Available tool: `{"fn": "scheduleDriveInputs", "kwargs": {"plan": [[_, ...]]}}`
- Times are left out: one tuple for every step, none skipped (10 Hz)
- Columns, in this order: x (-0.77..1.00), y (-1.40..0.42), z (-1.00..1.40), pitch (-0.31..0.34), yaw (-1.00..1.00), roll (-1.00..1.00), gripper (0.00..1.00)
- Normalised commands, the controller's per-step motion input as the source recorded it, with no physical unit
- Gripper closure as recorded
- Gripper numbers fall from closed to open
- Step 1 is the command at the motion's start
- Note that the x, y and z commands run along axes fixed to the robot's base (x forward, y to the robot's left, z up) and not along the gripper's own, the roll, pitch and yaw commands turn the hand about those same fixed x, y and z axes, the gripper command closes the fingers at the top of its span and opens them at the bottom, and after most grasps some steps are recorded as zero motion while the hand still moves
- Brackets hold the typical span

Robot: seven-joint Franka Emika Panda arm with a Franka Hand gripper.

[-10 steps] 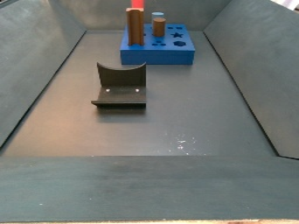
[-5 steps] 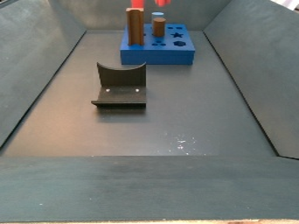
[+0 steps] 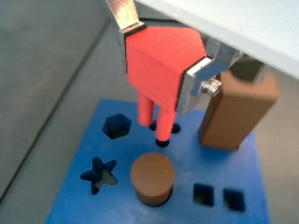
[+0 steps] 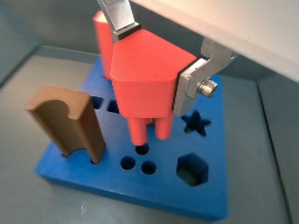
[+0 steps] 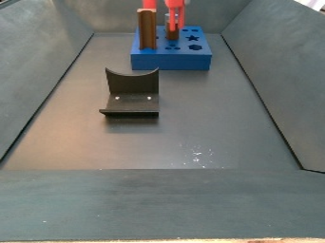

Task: Pick up the 3 prong object. Move up. Move to above the board. Insert the 3 prong object.
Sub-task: Insert the 3 prong object.

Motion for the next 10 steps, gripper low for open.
{"fn": "scheduleDriveInputs", "kwargs": {"plan": [[0.0,0.0,-0.81,-0.124,-1.0,0.0,1.0],[0.0,0.0,-0.81,-0.124,-1.0,0.0,1.0],[0.0,0.0,-0.78,-0.13,-1.0,0.0,1.0],[0.24,0.18,-0.41,-0.129,-0.75,-0.1,1.0],[0.24,0.33,0.0,0.004,-0.25,-0.09,1.0],[0.29,0.34,0.0,0.0,-0.06,-0.03,1.0],[0.33,0.42,-0.06,0.03,-0.21,0.0,1.0],[0.25,0.33,-0.13,0.03,-0.29,0.03,1.0],[0.0,0.11,-0.1,0.0,-0.29,0.0,1.0],[-0.07,0.0,0.0,-0.06,0.03,0.0,1.0]]}}
